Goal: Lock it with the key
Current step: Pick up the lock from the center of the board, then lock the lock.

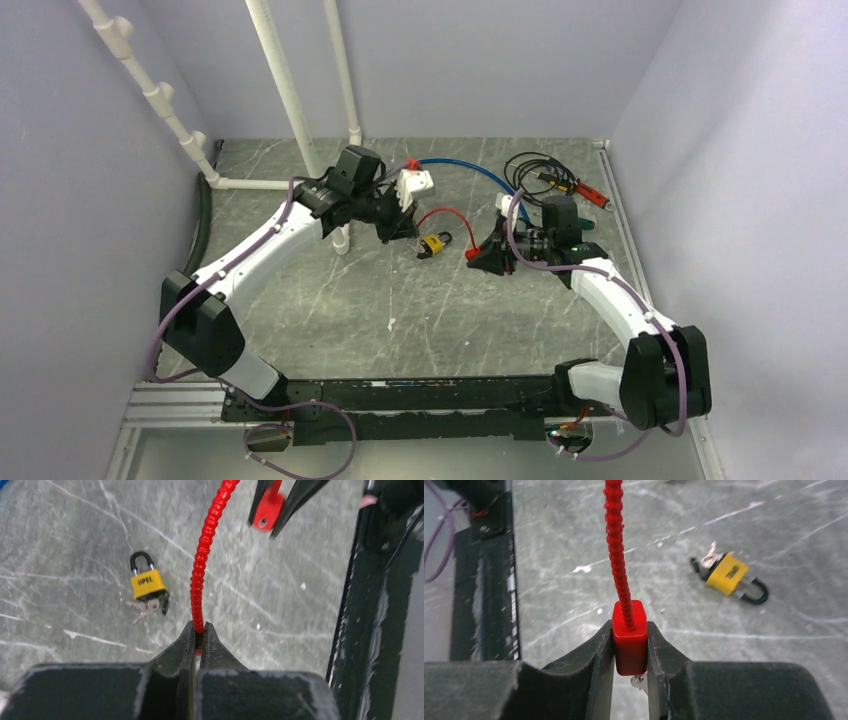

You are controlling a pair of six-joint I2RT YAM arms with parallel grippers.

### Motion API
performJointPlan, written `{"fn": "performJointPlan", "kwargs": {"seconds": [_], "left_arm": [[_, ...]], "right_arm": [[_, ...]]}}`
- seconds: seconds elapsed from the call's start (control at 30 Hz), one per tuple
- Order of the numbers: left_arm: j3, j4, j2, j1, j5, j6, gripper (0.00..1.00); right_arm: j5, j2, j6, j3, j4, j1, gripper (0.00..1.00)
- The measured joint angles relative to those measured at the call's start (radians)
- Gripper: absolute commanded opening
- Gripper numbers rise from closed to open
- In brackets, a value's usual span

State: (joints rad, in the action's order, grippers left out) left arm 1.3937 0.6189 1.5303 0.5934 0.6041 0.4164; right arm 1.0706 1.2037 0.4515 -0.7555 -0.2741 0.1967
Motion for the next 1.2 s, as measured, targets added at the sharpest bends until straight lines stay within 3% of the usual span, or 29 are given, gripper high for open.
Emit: {"fn": "performJointPlan", "kwargs": {"seconds": [0.43, 0.6, 0.83, 1.2], "left_arm": [[0.105, -0.304, 0.069, -0.006, 0.016, -0.552, 0.00], [0.095, -0.449, 0.094, -0.007, 0.009, -0.690, 0.00], [0.056, -0.605, 0.133, -0.010, 0.043, -0.768, 0.00], [0.005, -0.689, 0.135, -0.010, 0.119, -0.794, 0.00]], "right_arm": [[-0.125, 0.100, -0.452, 0.212, 0.903, 0.084, 0.00], [-0.202, 0.126, -0.614, 0.248, 1.182, 0.096, 0.00], [-0.228, 0.167, -0.659, 0.248, 1.345, 0.126, 0.00], [-0.247, 0.224, -0.698, 0.253, 1.400, 0.145, 0.00]]}}
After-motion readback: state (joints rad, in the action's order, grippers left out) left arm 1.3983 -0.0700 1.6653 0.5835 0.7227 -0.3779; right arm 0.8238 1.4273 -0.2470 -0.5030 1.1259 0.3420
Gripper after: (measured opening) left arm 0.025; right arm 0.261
